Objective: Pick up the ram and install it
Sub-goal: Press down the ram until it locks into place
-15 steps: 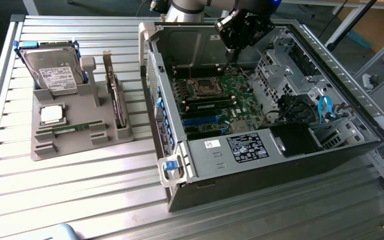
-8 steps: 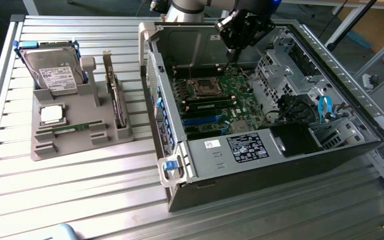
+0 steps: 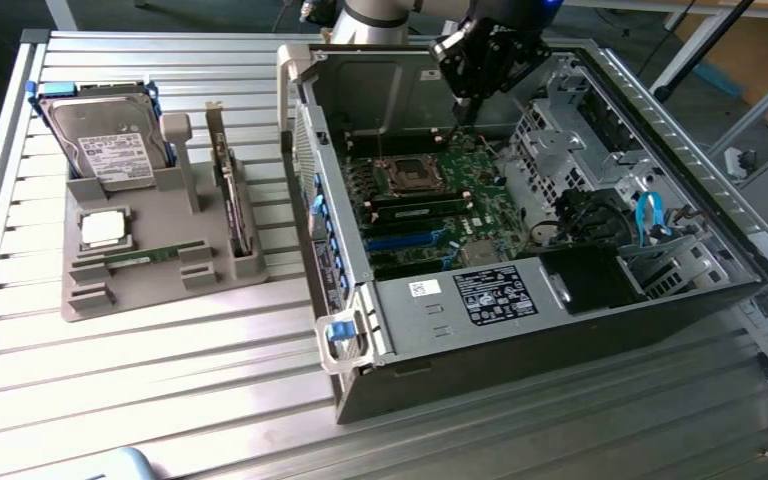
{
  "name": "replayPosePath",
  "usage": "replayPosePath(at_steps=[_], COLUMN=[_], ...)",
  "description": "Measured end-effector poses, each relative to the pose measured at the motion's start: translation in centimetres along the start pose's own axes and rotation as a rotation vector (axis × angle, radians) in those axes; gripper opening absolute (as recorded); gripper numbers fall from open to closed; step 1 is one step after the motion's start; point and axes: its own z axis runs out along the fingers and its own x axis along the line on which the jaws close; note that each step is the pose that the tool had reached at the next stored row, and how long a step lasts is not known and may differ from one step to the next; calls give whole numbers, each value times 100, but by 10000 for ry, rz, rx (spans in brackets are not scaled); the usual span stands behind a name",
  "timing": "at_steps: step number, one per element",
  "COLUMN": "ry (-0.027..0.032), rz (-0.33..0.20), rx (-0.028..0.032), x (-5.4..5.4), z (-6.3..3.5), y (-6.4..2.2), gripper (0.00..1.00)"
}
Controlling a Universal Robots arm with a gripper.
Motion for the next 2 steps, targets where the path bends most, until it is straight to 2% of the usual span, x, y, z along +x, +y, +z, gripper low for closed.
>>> replayPosePath(at_steps=[2], ry=[0], rz=[0], rx=[1], x=[0], z=[0], y=[0], gripper=[11])
